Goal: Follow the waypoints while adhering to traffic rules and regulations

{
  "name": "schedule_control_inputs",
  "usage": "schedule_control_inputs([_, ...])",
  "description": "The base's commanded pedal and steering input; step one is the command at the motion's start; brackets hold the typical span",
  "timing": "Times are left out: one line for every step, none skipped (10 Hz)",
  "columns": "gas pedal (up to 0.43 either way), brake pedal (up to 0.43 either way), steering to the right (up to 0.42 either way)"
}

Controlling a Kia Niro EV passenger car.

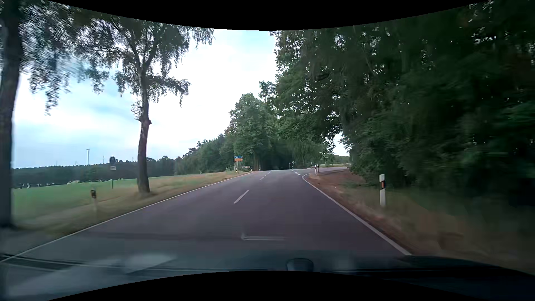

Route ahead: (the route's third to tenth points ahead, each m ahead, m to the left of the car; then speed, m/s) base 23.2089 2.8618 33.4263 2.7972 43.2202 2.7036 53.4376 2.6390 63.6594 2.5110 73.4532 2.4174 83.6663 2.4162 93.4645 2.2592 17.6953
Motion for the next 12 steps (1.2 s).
schedule_control_inputs([0.110, 0.000, -0.005])
schedule_control_inputs([0.110, 0.000, -0.005])
schedule_control_inputs([0.110, 0.000, -0.005])
schedule_control_inputs([0.110, 0.000, -0.004])
schedule_control_inputs([0.110, 0.000, -0.004])
schedule_control_inputs([0.110, 0.000, -0.004])
schedule_control_inputs([0.110, 0.000, -0.004])
schedule_control_inputs([0.110, 0.000, -0.002])
schedule_control_inputs([0.118, 0.000, -0.002])
schedule_control_inputs([0.118, 0.000, -0.002])
schedule_control_inputs([0.138, 0.000, -0.002])
schedule_control_inputs([0.138, 0.000, -0.002])
